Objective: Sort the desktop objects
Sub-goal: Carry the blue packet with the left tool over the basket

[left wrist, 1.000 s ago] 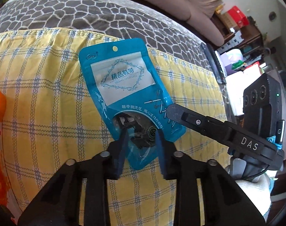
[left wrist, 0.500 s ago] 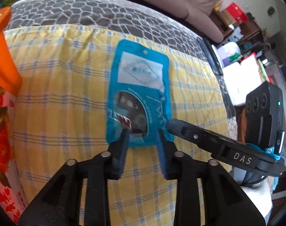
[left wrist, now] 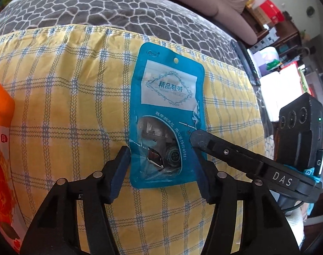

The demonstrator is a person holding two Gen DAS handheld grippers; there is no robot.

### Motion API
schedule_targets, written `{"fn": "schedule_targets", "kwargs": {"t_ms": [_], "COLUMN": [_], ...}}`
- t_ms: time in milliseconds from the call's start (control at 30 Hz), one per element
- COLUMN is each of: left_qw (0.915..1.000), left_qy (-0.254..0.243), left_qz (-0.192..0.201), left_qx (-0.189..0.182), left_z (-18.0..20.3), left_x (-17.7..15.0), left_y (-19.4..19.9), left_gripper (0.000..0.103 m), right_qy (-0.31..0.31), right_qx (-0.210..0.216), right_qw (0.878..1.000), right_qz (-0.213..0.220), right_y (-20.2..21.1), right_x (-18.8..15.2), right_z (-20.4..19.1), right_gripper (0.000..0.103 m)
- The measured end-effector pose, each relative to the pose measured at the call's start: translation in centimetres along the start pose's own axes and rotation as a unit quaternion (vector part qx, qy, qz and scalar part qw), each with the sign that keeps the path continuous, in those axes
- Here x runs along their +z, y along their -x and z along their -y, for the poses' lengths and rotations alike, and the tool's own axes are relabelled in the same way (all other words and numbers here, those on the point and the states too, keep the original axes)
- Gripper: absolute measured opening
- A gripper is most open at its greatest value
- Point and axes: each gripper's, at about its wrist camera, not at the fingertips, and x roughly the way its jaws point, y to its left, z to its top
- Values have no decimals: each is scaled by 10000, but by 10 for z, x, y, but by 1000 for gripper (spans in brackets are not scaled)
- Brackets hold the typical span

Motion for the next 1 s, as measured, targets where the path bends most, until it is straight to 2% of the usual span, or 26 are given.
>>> {"fn": "schedule_targets", "kwargs": {"t_ms": [133,300,500,700,1000], "left_qw": [9999,9997,9992,9981,9950], "left_qy": [29,-14,-15,126,21], "left_qz": [44,166,261,388,714], "left_qx": [-103,-152,-311,-452,-693], "left_z": [-2,5,12,7,0], "left_x": [-1,-2,-11,-21,-31], "left_y": [9,29,57,88,161], "left_gripper": [46,45,45,46,46], "right_qy": [-39,101,-2,114,271], "right_qx": [33,-29,173,145,314], "right_qw": [10000,9999,9997,9995,9981], "right_qz": [10,-9,163,250,453], "right_y": [0,8,31,50,82], "right_x": [-1,-5,-12,-26,-39], "right_z": [-2,-17,-30,-58,-107], "right_gripper": [39,39,39,39,39]}}
